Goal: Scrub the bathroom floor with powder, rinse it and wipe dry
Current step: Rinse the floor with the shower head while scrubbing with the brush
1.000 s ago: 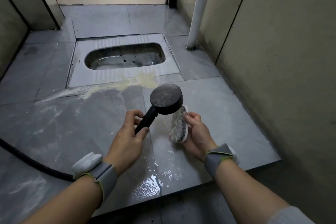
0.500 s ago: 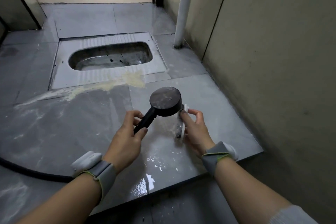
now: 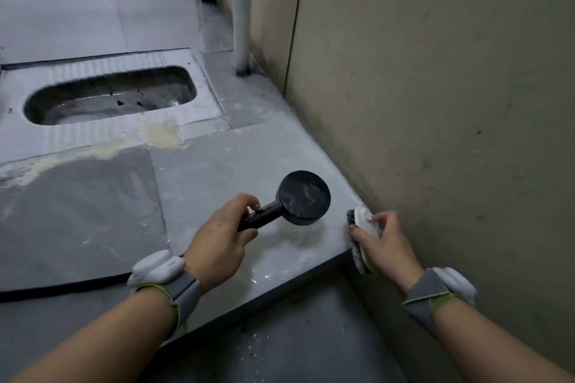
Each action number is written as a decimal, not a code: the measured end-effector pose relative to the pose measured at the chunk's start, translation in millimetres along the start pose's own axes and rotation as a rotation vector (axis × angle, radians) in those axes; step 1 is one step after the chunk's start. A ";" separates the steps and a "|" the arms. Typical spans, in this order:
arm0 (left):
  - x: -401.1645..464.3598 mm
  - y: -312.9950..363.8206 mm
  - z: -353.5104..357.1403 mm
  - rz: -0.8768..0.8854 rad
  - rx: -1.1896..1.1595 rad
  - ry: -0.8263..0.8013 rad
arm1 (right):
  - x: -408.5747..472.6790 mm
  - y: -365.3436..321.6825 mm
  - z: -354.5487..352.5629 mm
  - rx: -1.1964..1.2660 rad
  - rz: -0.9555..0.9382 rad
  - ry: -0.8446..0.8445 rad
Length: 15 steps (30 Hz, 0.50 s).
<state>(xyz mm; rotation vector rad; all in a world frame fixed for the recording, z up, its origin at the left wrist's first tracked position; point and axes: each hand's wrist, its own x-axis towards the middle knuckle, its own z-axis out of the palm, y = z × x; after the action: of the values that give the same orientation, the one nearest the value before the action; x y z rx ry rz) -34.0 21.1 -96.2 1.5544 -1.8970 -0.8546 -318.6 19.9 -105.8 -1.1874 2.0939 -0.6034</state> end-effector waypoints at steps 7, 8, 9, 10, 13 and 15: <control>17.3 24.5 23.1 0.139 0.149 -0.112 | -24.8 10.5 -31.2 -0.014 0.064 -0.074; 18.0 28.0 24.4 0.180 0.209 -0.138 | -27.9 10.7 -35.3 0.006 0.068 -0.064; 18.0 28.9 25.0 0.212 0.270 -0.161 | -30.3 10.2 -36.1 0.028 0.068 -0.050; 18.4 27.0 23.3 0.237 0.327 -0.179 | -29.1 8.4 -32.9 0.045 0.066 -0.038; 12.8 29.6 25.2 0.362 0.465 -0.252 | -31.1 14.0 -33.3 0.066 0.073 -0.021; 11.8 30.2 25.5 0.443 0.506 -0.295 | -30.5 18.1 -32.1 0.061 0.068 -0.018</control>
<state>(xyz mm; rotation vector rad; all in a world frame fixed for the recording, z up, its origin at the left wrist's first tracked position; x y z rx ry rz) -74.6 17.1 -89.9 1.2185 -2.6944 -0.4398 -340.7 57.6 -86.3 -1.0792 2.0773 -0.6188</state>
